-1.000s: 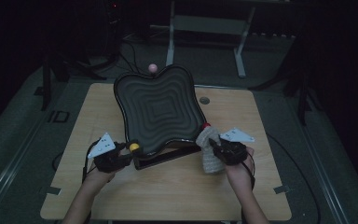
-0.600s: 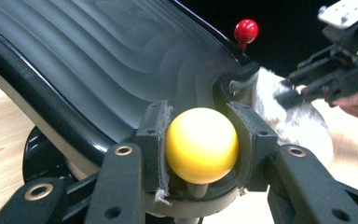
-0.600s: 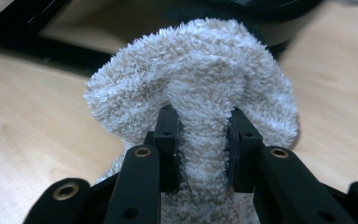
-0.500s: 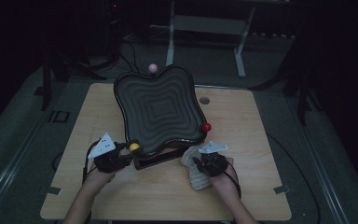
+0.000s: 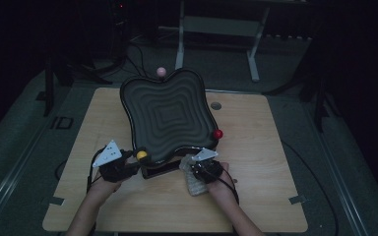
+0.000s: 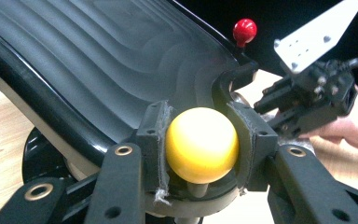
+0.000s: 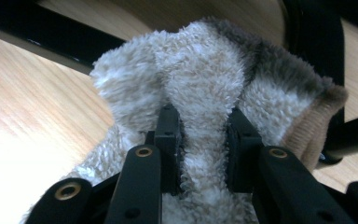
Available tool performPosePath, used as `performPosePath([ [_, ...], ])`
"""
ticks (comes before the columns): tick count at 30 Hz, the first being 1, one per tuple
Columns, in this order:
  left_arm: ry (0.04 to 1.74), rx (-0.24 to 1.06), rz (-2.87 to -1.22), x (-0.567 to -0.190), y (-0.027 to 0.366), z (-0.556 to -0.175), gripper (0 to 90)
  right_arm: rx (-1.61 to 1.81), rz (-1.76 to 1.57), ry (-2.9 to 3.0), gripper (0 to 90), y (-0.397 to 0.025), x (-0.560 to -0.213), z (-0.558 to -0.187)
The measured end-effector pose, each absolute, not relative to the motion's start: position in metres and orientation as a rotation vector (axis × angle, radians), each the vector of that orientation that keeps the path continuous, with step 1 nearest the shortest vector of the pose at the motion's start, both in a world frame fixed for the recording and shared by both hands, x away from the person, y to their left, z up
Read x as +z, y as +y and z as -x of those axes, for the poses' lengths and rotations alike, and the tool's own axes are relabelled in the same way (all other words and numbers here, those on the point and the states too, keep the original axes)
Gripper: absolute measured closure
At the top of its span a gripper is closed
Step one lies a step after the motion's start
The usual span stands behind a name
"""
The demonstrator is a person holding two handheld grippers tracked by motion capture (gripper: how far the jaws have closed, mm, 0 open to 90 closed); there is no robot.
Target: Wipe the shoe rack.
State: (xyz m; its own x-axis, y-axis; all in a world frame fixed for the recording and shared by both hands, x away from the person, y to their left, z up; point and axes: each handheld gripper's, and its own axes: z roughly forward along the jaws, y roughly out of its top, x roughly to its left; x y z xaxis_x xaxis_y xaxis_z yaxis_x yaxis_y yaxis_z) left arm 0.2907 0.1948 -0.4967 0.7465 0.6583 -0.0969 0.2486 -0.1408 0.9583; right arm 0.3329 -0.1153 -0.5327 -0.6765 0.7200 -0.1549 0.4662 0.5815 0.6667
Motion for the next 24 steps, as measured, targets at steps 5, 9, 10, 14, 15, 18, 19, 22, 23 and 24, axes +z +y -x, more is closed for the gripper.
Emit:
performPosePath([
  [5, 0.722, 0.411, -1.716, -0.497, 0.195, -0.291, 60.1, 0.875, -1.061, 2.324, 69.6, -0.122, -0.532, -0.346],
  [9, 0.723, 0.41, -1.716, -0.497, 0.195, -0.291, 60.1, 0.908, -0.982, 2.4, 70.0, -0.108, -0.54, -0.334],
  [10, 0.723, 0.411, -1.716, -0.497, 0.195, -0.291, 60.1, 0.888, -0.943, 2.417, 69.9, -0.103, -0.539, -0.332],
  [14, 0.723, 0.413, -1.719, -0.496, 0.194, -0.291, 60.1, 0.884, -0.98, 2.364, 69.5, -0.104, -0.534, -0.34],
  [15, 0.724, 0.412, -1.716, -0.497, 0.194, -0.291, 60.1, 0.897, -1.015, 2.353, 69.6, -0.105, -0.535, -0.344],
  [18, 0.721, 0.409, -1.716, -0.497, 0.194, -0.291, 60.1, 0.947, -1.05, 2.346, 70.0, -0.1, -0.54, -0.341],
  [19, 0.721, 0.409, -1.715, -0.497, 0.194, -0.291, 60.1, 0.977, -1.024, 2.369, 69.9, -0.095, -0.542, -0.336],
  [22, 0.721, 0.406, -1.716, -0.497, 0.194, -0.291, 60.1, 0.937, -0.872, 2.449, 69.6, -0.077, -0.542, -0.323],
  [23, 0.722, 0.406, -1.714, -0.497, 0.194, -0.291, 60.1, 0.925, -0.868, 2.459, 69.2, -0.076, -0.54, -0.325],
  [24, 0.722, 0.406, -1.712, -0.497, 0.194, -0.291, 60.1, 0.936, -0.888, 2.456, 68.9, -0.077, -0.537, -0.328],
])
